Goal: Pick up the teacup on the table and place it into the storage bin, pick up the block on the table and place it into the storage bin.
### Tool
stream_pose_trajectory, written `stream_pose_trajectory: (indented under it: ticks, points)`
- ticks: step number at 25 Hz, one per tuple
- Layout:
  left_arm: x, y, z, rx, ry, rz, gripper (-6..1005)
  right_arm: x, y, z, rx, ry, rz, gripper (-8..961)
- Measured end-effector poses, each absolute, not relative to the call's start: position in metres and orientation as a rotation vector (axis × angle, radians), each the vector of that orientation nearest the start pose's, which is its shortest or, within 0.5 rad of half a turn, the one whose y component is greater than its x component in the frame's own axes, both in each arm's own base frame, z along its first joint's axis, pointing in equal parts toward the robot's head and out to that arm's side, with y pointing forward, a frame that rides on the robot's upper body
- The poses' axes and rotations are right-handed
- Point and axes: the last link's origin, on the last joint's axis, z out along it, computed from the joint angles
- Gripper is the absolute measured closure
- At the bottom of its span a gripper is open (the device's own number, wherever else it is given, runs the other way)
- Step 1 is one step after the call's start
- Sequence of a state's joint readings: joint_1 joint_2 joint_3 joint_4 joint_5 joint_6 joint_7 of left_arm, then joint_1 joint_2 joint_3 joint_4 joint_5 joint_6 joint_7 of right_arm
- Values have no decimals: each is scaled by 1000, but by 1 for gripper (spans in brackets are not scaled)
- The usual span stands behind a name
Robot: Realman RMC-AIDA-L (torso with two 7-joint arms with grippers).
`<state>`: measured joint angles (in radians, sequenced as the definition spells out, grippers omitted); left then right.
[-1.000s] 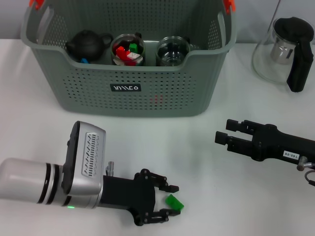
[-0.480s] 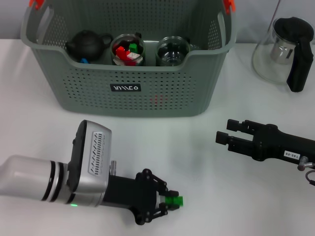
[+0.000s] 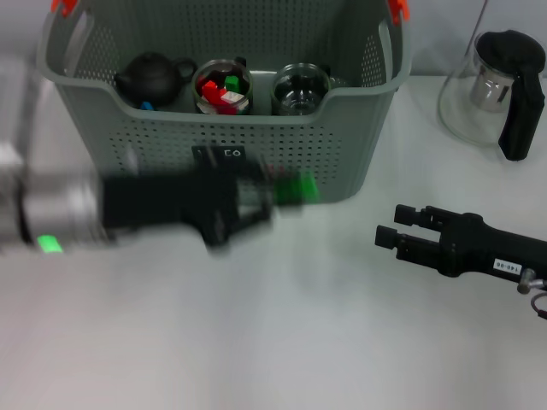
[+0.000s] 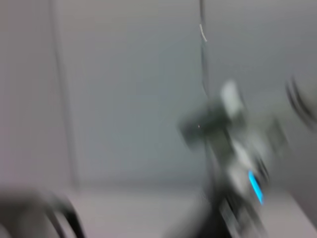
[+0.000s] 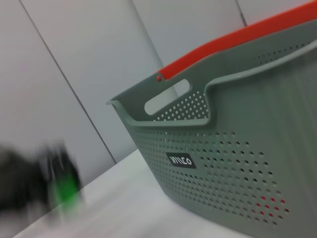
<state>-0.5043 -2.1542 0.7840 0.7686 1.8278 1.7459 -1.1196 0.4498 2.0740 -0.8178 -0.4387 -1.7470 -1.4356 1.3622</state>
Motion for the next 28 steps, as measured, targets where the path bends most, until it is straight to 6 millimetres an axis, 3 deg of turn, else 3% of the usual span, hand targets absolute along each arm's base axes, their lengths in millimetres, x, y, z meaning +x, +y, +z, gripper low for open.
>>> stream_pose_trajectory:
  ticks: [3,7,9,13,16,20,26,28]
  points:
    - [-178,336,44,-2668,-66,-1042,802,285,307,-33,-2558,934,870,239]
    - [-145,388,76,-2543,-103,-873,797,284,308,-34,-2561,931,872,239]
    - [-140,420,72,-2493,-149,-699,795,283,308,-35,-2562,931,874,239]
    - [-153,457,45,-2399,-247,-465,790,282,308,-35,-2562,930,876,238]
    - [-164,464,24,-2325,-280,-354,786,282,308,-34,-2565,923,881,238]
    - [-175,461,12,-2284,-282,-270,781,282,308,-32,-2563,920,883,238]
    - [-172,449,19,-2291,-284,-327,774,282,309,-32,-2563,914,884,239]
    - [-166,438,30,-2308,-289,-437,529,281,309,-32,-2563,913,886,239]
